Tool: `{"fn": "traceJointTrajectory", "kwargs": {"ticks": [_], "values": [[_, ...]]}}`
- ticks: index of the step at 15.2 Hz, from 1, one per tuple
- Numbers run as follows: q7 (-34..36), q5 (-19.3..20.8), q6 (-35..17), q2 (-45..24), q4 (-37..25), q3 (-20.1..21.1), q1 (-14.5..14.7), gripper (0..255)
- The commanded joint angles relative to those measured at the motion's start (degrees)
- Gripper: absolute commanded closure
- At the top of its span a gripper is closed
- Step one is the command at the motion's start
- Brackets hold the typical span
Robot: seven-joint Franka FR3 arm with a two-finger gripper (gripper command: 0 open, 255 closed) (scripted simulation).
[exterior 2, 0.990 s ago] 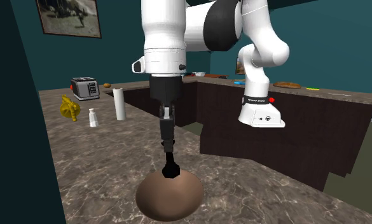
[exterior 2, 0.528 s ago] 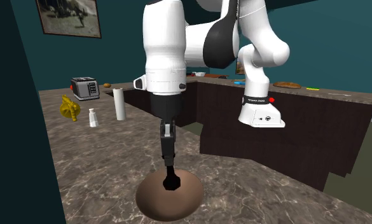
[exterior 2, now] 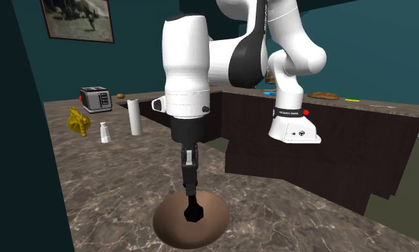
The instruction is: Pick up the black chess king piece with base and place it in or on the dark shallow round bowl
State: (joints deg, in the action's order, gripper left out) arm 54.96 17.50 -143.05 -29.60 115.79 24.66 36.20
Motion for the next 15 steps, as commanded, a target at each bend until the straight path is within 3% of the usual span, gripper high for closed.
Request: {"fn": "traceJointTrajectory", "kwargs": {"ticks": [1, 3, 4, 9, 13, 15], "values": [[0.01, 0.02, -0.03, -0.04, -0.02, -0.02, 0.02, 255], [0.01, 0.02, -0.03, -0.04, -0.02, -0.02, 0.02, 255], [0.01, 0.02, -0.03, -0.04, -0.02, -0.02, 0.01, 0], [0.01, 0.02, -0.03, -0.04, -0.02, -0.02, 0.01, 0], [-2.35, -3.56, 5.1, 5.64, 0.17, 2.64, -2.15, 0], [-2.36, -3.58, 5.09, 5.65, 0.19, 2.62, -2.13, 0]]}}
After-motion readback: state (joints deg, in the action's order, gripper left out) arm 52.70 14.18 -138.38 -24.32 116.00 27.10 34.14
